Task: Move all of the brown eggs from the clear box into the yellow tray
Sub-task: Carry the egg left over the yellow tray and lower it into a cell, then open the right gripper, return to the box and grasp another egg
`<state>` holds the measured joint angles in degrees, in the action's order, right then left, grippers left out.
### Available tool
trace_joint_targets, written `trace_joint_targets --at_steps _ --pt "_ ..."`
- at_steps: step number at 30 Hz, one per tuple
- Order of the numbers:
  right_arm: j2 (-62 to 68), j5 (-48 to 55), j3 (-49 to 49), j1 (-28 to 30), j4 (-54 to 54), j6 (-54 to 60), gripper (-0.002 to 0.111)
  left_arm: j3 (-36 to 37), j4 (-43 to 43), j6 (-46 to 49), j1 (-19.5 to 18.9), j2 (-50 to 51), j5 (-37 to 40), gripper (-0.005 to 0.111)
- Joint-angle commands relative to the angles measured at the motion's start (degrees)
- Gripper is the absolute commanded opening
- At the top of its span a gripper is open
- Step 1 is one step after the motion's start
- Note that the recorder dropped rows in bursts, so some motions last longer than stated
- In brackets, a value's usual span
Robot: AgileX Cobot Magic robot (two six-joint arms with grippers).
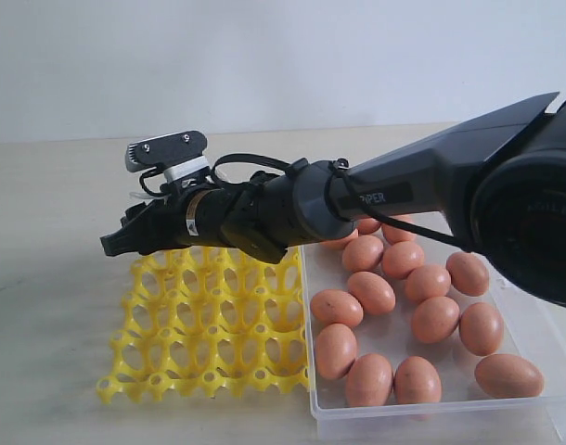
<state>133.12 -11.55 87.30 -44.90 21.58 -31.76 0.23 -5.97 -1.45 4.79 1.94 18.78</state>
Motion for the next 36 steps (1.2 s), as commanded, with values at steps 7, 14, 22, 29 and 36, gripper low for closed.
trace_joint_targets --at_steps 7,14,22,29,36 --pt "-0.25 -0.59 0.65 0.35 0.39 0.04 0.025 -0.23 0.38 -0.25 0.40 0.14 -0.68 0.000" --pt "-0.25 -0.59 0.65 0.35 0.39 -1.29 0.049 -0.23 0.38 -0.25 0.40 0.14 -0.68 0.000" --pt "-0.35 -0.13 0.65 0.35 0.51 -1.29 0.057 -0.23 0.38 -0.25 0.40 0.14 -0.68 0.000" --pt "-0.56 0.27 0.65 0.35 1.26 -1.29 0.063 -0.23 0.38 -0.25 0.40 0.14 -0.68 0.000" --pt "-12.02 15.00 0.43 0.35 5.15 -1.18 0.032 -0.23 0.38 -0.25 0.40 0.14 -0.68 0.000"
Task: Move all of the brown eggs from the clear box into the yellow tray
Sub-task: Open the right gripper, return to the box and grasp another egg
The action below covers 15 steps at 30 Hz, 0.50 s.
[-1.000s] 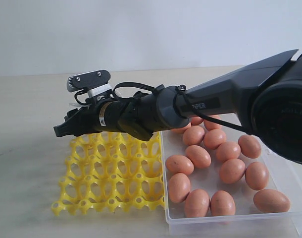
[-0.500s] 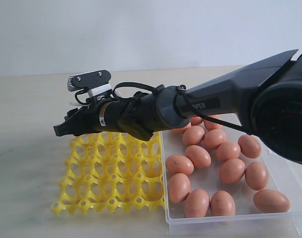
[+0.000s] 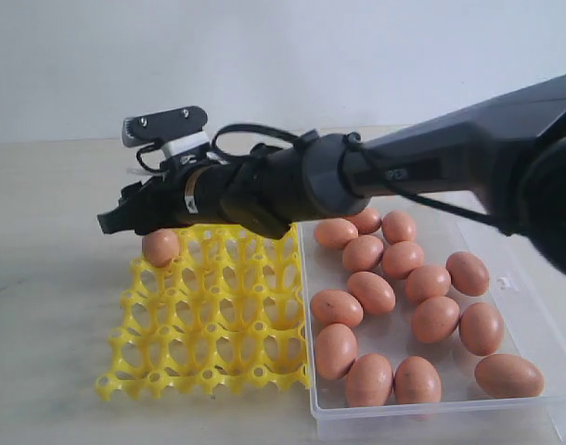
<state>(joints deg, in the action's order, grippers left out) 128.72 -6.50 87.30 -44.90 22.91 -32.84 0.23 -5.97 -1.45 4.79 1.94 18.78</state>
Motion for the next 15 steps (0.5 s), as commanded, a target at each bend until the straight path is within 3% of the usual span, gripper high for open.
trace_joint_targets --at_steps 1,2,5,9,12,15 --pt "-10.49 14.54 -0.33 0.35 4.69 1.34 0.016 -0.23 0.38 -0.25 0.40 0.14 -0.68 0.000" --pt "-13.79 19.38 -1.27 0.64 4.70 4.01 0.000 -0.23 0.38 -0.25 0.40 0.14 -0.68 0.000" --pt "-22.06 34.91 -5.15 2.05 3.31 9.12 0.000 -0.23 0.38 -0.25 0.40 0.14 -0.68 0.000" --pt "-30.44 48.32 -11.93 7.14 -3.10 13.56 0.000 -0.23 0.38 -0.25 0.40 0.14 -0.68 0.000" --pt "-31.58 50.58 -14.59 12.16 -6.99 13.59 0.006 -0.23 0.38 -0.25 0.40 0.14 -0.68 0.000" --pt "-29.64 50.76 -15.56 17.26 -12.55 14.21 0.020 -0.23 0.38 -0.25 0.40 0.14 -0.68 0.000"
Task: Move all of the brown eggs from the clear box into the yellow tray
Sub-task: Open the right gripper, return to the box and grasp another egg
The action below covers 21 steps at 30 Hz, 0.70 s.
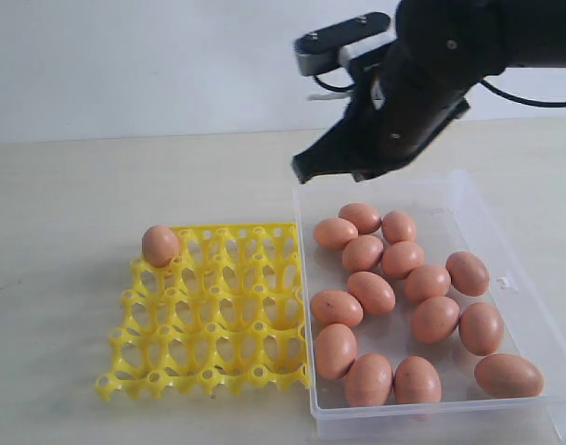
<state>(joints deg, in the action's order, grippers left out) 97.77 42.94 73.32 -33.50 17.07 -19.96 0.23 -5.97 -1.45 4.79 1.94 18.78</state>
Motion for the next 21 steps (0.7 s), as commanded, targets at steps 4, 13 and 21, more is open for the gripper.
trace_joint_targets --at_steps 4,13,21 --pt "5.95 3.32 -1.59 10.98 -15.03 4.44 0.044 -0.23 0.38 -0.25 0.40 0.14 -0.68 0.000" --pt "13.90 4.82 -1.59 14.31 -20.18 7.03 0.051 -0.23 0.38 -0.25 0.40 0.14 -0.68 0.000" --pt "15.78 2.58 -1.59 14.31 -24.65 10.97 0.051 -0.23 0.38 -0.25 0.40 0.14 -0.68 0.000"
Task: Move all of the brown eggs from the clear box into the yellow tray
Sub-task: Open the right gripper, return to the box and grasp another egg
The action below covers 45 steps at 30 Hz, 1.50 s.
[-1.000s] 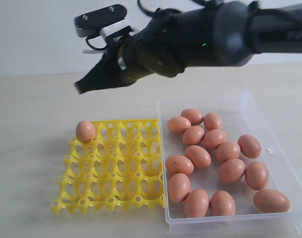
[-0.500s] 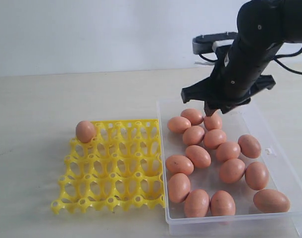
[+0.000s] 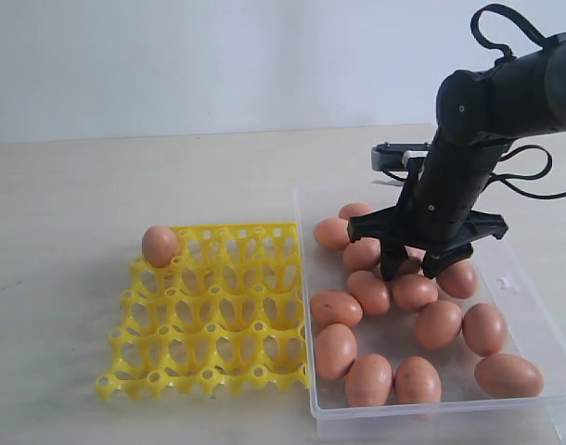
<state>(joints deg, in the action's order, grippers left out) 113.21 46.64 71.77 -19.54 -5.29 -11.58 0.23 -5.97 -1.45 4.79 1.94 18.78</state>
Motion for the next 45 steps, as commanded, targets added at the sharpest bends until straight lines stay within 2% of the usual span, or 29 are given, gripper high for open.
trace_joint_targets --at_steps 1,14,19,25,45 --pt "0.35 -1.01 -0.03 0.35 -2.29 2.71 0.051 -0.23 0.38 -0.25 0.40 0.14 -0.68 0.000" --pt "-5.17 -0.61 0.07 0.35 2.32 6.47 0.051 -0.23 0.38 -0.25 0.40 0.14 -0.68 0.000" --pt "-6.58 0.75 0.15 2.60 4.23 7.96 0.051 -0.23 0.38 -0.25 0.40 0.14 -0.68 0.000" --pt "-6.20 0.75 0.04 4.89 3.84 7.96 0.051 -0.23 0.38 -0.25 0.40 0.14 -0.68 0.000" --pt "0.11 1.47 -0.09 4.89 1.01 7.96 0.051 -0.23 0.38 -0.25 0.40 0.14 -0.68 0.000"
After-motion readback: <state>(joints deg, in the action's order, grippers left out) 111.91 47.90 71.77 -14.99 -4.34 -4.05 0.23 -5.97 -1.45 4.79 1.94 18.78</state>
